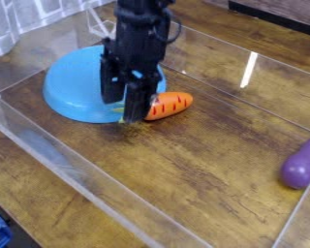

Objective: Move the carrot to the left side

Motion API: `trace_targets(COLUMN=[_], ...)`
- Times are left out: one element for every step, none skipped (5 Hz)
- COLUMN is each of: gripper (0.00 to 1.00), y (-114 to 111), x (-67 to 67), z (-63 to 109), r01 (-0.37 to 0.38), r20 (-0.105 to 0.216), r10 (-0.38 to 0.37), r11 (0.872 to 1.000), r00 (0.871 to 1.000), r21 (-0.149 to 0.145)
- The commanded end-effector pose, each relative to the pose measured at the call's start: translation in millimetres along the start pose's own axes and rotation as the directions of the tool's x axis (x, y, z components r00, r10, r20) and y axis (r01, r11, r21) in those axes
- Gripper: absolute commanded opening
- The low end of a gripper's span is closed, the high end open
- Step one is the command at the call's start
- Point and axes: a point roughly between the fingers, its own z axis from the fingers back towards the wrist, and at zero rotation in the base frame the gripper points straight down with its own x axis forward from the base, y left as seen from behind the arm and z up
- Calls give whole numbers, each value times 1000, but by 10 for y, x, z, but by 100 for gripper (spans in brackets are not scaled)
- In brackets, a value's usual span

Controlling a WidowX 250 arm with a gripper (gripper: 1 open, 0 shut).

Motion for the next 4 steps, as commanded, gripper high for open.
trace_targets(gripper=[100, 100, 0, 0], y=[78, 121, 147, 178], x=[110, 142, 167, 189], z=[119, 147, 137, 118], r01=[69, 79, 79, 77], r20=[64, 95, 109, 123], r10=[-72, -85, -86, -86], r11=[996, 995, 994, 994], r00=[995, 992, 990, 989], r21=[47, 64, 70, 74])
